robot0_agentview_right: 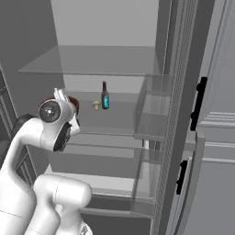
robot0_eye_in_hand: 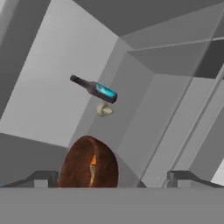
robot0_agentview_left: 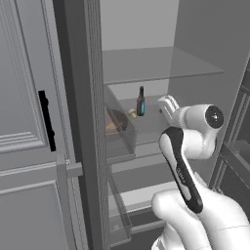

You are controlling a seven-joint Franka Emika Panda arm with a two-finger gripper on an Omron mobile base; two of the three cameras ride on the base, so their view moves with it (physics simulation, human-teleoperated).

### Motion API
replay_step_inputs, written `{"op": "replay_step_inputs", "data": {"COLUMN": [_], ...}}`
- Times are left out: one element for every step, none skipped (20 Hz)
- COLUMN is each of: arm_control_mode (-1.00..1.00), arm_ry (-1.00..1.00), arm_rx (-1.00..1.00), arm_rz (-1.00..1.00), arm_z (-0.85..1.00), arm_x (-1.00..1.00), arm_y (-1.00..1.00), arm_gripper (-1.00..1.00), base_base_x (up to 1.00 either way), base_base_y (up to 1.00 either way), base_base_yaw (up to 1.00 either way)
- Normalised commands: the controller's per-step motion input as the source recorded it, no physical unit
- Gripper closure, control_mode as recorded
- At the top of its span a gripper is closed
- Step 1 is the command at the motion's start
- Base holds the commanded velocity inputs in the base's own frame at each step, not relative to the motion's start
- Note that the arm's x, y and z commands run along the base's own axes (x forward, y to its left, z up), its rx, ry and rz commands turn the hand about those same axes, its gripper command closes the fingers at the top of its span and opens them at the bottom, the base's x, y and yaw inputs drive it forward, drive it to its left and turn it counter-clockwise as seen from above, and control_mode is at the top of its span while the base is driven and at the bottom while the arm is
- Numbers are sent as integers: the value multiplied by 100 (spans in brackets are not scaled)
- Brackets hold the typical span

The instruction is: Pick the chicken drumstick and sweet potato from their plates and place them in the bowl. Then put the bowl in the fridge.

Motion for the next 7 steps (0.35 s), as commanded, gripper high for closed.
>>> {"op": "replay_step_inputs", "data": {"arm_control_mode": [-100, -100, -100, -100, -100, -100, -100], "arm_ry": [-15, -13, -12, -10, -8, -10, -8], "arm_rx": [0, 0, 0, 0, 0, 0, 0], "arm_rz": [-9, -8, -8, -7, -5, -1, 0], "arm_z": [100, 100, 100, 100, 100, 100, 100], "arm_x": [-100, -100, -100, -99, -95, -94, -85], "arm_y": [-49, -47, -42, -37, -30, -16, -13], "arm_gripper": [-100, -100, -100, -100, -100, -100, -100], "base_base_x": [0, 0, 0, 0, 0, 0, 0], "base_base_y": [0, 0, 0, 0, 0, 0, 0], "base_base_yaw": [0, 0, 0, 0, 0, 0, 0]}}
